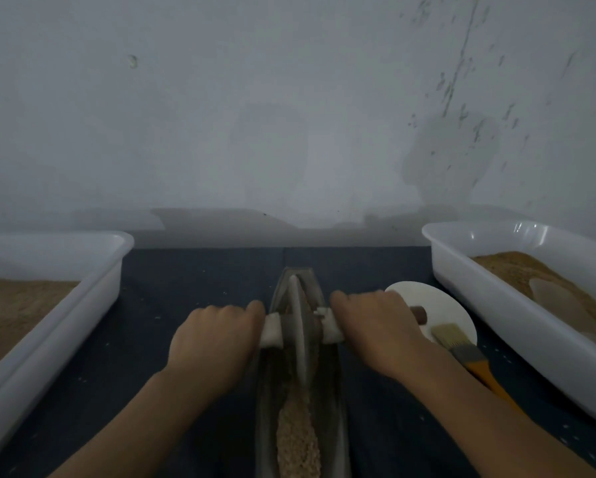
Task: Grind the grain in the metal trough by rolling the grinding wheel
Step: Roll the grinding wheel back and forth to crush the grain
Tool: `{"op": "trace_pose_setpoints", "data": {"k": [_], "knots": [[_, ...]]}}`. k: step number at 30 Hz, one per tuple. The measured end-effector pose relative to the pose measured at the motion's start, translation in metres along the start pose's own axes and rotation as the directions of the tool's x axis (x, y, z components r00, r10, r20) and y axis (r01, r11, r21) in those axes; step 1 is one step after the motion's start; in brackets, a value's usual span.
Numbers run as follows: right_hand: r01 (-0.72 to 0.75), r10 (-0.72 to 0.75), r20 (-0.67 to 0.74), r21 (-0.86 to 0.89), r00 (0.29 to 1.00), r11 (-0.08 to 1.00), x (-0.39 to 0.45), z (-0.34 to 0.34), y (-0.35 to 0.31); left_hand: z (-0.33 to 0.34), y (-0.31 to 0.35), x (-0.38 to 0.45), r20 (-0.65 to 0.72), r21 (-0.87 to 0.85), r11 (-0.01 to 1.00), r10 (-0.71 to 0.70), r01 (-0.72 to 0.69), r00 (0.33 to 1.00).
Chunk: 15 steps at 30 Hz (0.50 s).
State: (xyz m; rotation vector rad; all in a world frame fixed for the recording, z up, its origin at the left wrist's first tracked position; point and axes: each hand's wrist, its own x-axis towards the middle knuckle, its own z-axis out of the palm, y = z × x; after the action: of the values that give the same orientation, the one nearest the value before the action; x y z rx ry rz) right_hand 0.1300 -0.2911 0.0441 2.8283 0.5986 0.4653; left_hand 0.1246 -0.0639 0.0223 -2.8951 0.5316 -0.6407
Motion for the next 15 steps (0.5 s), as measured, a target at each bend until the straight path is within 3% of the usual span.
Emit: {"op": "trace_pose_setpoints", "data": {"k": [9,13,15], "knots": [[0.056,-0.068,0.132,0.096,0.989,0.994,-0.049,-0.014,-0.013,-0.014,0.002,-0.036,0.173,-0.057,0.993,0.107,-0.099,0.979],[0.027,-0.041,0.159,0.088,0.986,0.996,-0.051,-0.016,-0.019,-0.013,0.004,-0.045,0.177,-0.037,0.996,0.082,-0.076,0.981],[0.021,-0.026,0.117,0.044,0.993,0.999,-0.038,-0.013,-0.014,-0.010,0.002,-0.034,0.114,-0.001,0.997,0.074,-0.074,0.991]]}}
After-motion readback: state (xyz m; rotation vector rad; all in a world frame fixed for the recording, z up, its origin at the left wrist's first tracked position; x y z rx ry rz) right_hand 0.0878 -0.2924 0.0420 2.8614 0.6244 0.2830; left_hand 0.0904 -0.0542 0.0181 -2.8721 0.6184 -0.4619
